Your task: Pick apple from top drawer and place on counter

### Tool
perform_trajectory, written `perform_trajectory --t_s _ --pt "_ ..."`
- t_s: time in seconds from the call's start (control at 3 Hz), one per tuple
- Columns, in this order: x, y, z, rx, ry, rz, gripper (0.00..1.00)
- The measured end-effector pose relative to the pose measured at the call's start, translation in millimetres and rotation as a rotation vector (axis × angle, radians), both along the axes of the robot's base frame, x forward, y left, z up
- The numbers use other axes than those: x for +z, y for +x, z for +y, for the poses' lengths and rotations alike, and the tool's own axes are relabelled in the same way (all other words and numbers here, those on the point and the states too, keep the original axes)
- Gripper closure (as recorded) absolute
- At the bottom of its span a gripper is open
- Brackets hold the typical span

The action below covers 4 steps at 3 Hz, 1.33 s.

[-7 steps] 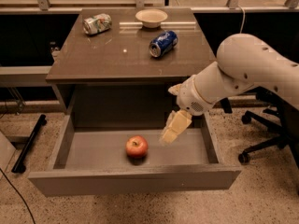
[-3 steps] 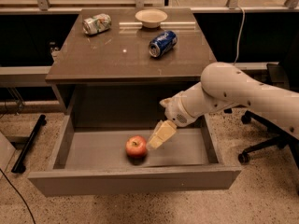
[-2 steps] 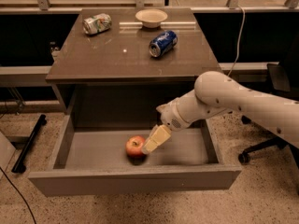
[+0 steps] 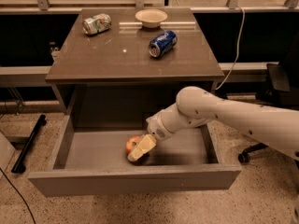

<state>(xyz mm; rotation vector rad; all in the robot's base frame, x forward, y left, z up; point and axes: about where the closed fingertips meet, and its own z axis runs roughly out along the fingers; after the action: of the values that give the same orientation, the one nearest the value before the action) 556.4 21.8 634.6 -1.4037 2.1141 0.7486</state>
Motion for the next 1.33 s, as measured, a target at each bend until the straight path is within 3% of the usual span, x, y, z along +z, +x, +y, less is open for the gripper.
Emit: perform_trajectory --t_s 0.33,0.67,1.0,1.33 --pt "-11 -3 6 -0.046 0.006 0.019 0.18" --pt "-12 -7 4 -0.090 0.011 0.021 0.49" --pt "-11 -11 1 -0.113 0.018 0.024 0.72" --pt "10 -10 -4 -0.096 0.087 0.017 0.96"
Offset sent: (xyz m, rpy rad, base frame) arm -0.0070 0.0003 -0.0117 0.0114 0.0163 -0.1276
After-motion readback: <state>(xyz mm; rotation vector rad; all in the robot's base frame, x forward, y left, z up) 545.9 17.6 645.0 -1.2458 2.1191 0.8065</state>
